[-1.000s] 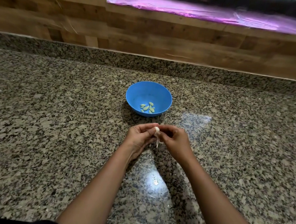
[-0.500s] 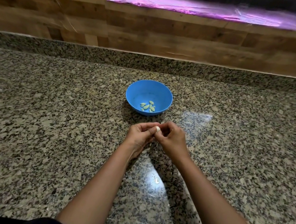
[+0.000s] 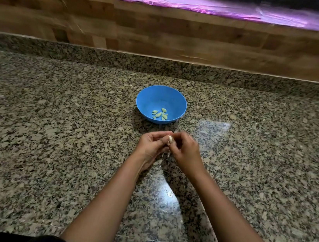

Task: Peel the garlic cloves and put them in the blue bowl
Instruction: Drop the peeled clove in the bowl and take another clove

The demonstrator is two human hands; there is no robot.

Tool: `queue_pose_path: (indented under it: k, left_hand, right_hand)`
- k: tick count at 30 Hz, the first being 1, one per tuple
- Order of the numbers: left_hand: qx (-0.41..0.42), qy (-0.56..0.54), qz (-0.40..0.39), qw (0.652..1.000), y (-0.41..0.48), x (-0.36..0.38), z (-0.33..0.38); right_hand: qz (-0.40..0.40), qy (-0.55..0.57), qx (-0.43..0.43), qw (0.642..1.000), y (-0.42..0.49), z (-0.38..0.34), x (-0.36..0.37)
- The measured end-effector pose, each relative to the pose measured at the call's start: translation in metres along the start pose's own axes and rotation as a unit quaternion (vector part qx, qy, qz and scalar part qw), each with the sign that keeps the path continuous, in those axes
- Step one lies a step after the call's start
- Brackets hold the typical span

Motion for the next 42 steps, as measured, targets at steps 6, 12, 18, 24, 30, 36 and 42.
queue_pose_path:
  k: [6, 12, 18, 24, 30, 36, 42]
  left_hand:
    - [-0.020, -0.022, -0.015, 0.999, -0.002, -0.001, -0.003]
    - [-0.006, -0.009, -0.006, 1.000, 0.000, -0.003, -0.001]
    - [0.002, 0.004, -0.005, 1.000, 0.000, -0.003, -0.004]
    - [-0.004, -0.020, 0.026, 0.999, 0.001, -0.004, -0.004]
    - [0.036, 0.055, 0.102, 0.993, 0.009, -0.021, -0.008]
    - [0.127, 0.316, 0.136, 0.930, 0.011, -0.025, -0.005]
    - [0.165, 0.477, 0.132, 0.853, 0.018, -0.028, -0.002]
  right_hand:
    - [-0.011, 0.021, 0.018, 1.000, -0.001, 0.000, -0.005]
    - [-0.002, -0.014, -0.002, 1.000, 0.000, -0.003, -0.004]
    - [0.016, 0.020, 0.049, 0.998, 0.003, -0.002, -0.002]
    - [-0.005, 0.116, 0.123, 0.986, 0.005, -0.003, -0.003]
    - [-0.056, 0.415, 0.299, 0.858, 0.007, 0.000, -0.006]
    - [-0.078, 0.502, 0.341, 0.791, 0.005, -0.003, -0.006]
    - [-0.094, 0.471, 0.350, 0.804, 0.007, 0.005, -0.008]
Point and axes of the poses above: each hand's wrist, its own y-axis towards the middle knuckle, its own x-axis out of the palm, z = x × y, the point moved 2 cm from there along y, towards the middle knuckle, and after that the axes turned 10 degrees about -y, right-handed, at the moved point
